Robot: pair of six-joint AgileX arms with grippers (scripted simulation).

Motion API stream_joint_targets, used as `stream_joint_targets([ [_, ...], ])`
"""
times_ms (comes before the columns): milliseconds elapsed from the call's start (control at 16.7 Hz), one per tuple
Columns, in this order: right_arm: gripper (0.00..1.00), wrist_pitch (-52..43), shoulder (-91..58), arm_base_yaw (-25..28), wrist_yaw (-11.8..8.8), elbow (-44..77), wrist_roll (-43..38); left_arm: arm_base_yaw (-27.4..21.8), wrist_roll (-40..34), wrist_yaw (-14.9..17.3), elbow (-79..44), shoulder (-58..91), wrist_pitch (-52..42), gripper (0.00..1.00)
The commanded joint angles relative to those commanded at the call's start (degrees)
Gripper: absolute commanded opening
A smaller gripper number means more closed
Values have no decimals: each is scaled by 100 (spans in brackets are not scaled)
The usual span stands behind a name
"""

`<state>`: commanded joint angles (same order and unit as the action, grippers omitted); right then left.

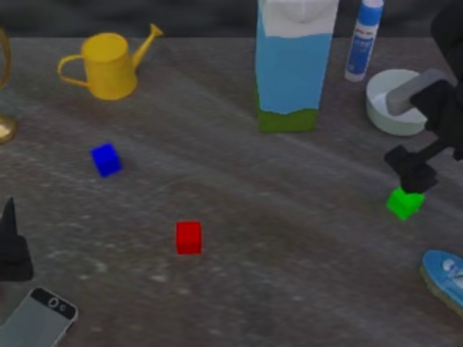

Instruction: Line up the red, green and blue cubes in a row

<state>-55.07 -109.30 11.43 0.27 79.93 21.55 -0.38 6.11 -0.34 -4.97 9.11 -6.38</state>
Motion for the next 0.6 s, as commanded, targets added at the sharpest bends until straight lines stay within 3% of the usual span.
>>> stream_joint_targets([
  [240,100,-390,-850,96,-14,723,175,143,-551,30,455,-815,575,100],
  [600,100,-418,-915,75,-14,790,189,153,-611,34,497,-911,638,100],
])
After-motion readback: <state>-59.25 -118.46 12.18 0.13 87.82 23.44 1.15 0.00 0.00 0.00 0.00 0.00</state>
